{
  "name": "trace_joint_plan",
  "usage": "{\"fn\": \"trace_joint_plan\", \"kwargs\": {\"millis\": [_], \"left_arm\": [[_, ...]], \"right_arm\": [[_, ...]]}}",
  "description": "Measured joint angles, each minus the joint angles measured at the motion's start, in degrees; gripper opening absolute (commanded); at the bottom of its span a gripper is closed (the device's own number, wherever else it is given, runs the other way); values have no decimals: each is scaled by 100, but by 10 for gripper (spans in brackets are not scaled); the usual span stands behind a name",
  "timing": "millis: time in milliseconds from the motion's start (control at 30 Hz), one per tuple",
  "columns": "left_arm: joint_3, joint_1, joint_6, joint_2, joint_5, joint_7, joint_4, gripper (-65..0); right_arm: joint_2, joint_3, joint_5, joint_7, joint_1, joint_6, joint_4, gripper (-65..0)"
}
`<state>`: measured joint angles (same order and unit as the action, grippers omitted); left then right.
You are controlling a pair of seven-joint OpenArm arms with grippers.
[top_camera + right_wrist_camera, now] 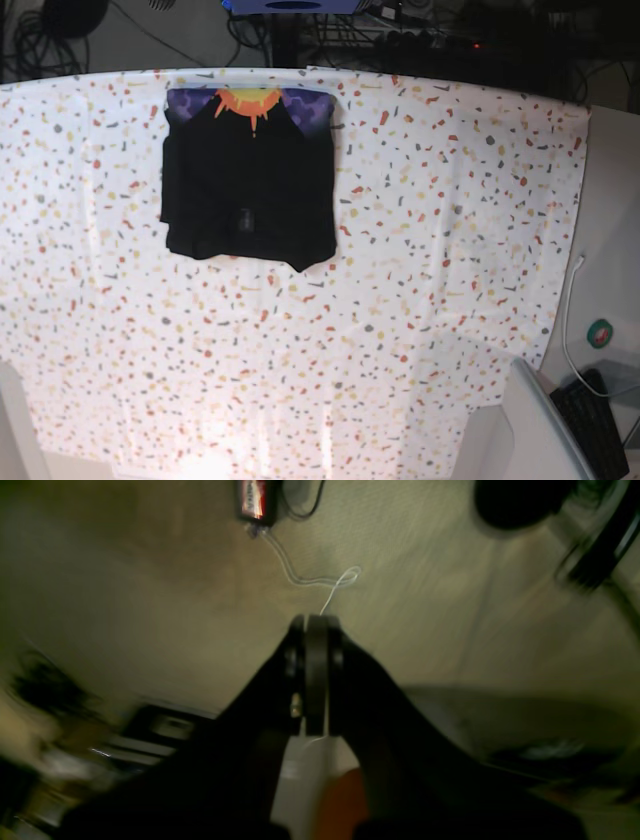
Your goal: Layout the t-shirt on the table in an organized manner, then fold the t-shirt properly
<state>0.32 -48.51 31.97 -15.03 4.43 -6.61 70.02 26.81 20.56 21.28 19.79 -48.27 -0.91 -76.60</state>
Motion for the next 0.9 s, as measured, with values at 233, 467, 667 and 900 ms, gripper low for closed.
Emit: {"fn": "trace_joint_plan", "kwargs": {"millis": [233,467,667,900], "left_arm": [[1493,2083,-1270,492,37,-1766,-4822,-650],[1976,3281,-1655,1292,42,-2857,-6957,-650],[1134,3080,-1659,1217,15,-2140,-6242,-650],[592,3344,-1657,1220,20,-2258,-6203,-650]], "right_arm": [[-472,1794,-398,-1493,2199,-87,3829,-650],[-1600,2846,-372,-4393,3233,-52,7407,-650],[-1609,2459,-372,-4426,3254,-52,7147,-650],[-1637,2103,-372,-4400,3217,-50,7145,-650]]}}
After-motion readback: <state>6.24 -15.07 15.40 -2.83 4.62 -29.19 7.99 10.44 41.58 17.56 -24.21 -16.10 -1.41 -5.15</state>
